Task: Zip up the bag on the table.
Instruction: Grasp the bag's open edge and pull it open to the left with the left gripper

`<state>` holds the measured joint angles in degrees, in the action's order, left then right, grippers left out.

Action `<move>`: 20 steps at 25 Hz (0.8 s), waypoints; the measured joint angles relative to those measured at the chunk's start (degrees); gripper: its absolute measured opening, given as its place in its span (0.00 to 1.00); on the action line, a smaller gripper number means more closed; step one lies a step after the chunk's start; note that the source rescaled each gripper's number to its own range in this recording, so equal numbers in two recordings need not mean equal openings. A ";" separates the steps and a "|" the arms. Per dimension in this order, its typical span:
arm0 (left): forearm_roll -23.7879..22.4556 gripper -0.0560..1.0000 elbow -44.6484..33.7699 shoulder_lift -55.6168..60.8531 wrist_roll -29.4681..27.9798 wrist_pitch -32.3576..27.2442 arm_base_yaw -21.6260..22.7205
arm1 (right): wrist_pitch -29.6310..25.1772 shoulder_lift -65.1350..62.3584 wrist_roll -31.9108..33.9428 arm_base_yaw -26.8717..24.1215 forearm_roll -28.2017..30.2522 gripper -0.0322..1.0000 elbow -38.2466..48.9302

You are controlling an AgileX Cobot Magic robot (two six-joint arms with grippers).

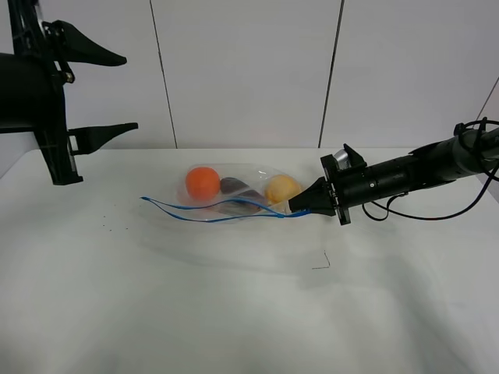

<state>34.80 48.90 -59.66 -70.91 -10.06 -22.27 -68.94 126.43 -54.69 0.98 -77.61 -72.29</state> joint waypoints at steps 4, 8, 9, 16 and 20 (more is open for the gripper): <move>0.39 0.93 0.00 0.00 -1.17 0.11 0.00 | 0.00 0.00 0.00 0.00 0.00 0.04 0.00; 1.23 0.93 0.00 0.00 -1.43 1.88 0.00 | 0.00 0.00 0.00 0.00 0.00 0.04 0.00; 2.17 0.93 0.00 0.00 -1.82 2.90 0.00 | 0.00 0.00 0.00 0.00 0.00 0.04 0.00; 6.32 0.93 0.00 0.00 -3.05 9.50 0.00 | 0.00 0.00 0.00 0.00 0.00 0.04 0.00; 0.88 0.93 0.00 0.00 -0.42 10.06 0.00 | 0.00 0.00 0.00 0.00 0.00 0.04 0.00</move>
<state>35.68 48.90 -59.66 -71.34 0.00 -22.27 -68.94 126.43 -54.69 0.98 -77.61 -72.29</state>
